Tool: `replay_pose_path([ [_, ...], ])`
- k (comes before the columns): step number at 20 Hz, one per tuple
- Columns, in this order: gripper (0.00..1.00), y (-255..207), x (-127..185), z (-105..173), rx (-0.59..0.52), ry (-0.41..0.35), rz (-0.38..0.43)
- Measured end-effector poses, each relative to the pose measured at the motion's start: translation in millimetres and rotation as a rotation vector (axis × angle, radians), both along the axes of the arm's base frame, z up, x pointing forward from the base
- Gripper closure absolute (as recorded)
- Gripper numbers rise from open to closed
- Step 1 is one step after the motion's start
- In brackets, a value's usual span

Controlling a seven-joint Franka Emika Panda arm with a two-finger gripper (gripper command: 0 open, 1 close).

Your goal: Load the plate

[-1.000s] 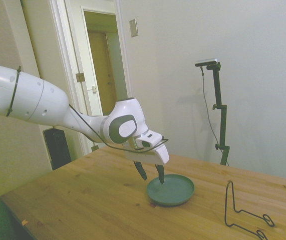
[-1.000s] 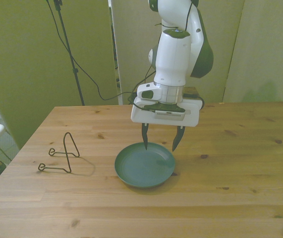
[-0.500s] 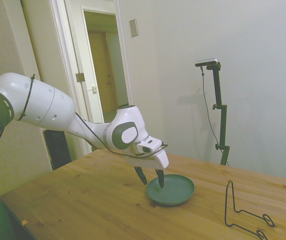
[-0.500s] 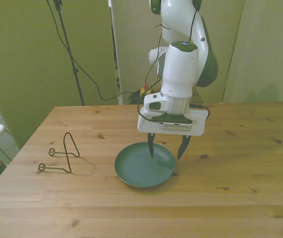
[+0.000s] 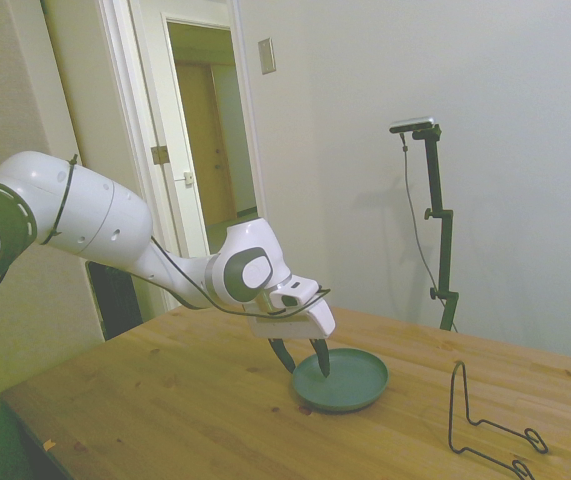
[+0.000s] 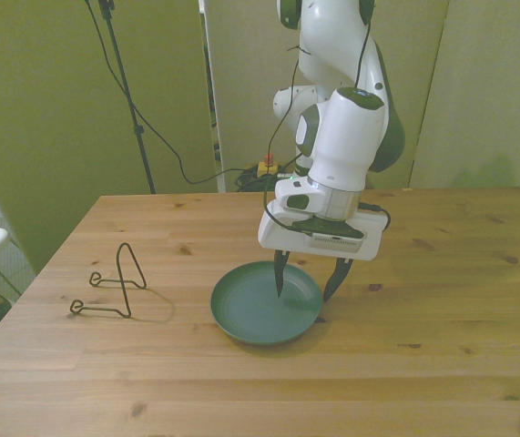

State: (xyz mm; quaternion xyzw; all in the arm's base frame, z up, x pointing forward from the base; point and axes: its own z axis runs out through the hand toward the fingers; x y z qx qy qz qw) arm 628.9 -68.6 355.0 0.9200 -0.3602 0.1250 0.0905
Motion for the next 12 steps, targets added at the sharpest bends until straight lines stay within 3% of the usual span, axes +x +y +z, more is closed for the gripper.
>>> replay_pose_path([
  [3, 0.0, -0.4, 0.4, -0.2, -0.027, -0.004, 0.003],
  [4, 1.0, -1.4, 0.3, -0.3, -0.03, -0.004, 0.002],
  [12, 1.0, -2.4, -0.5, -0.8, -0.032, -0.003, 0.001],
])
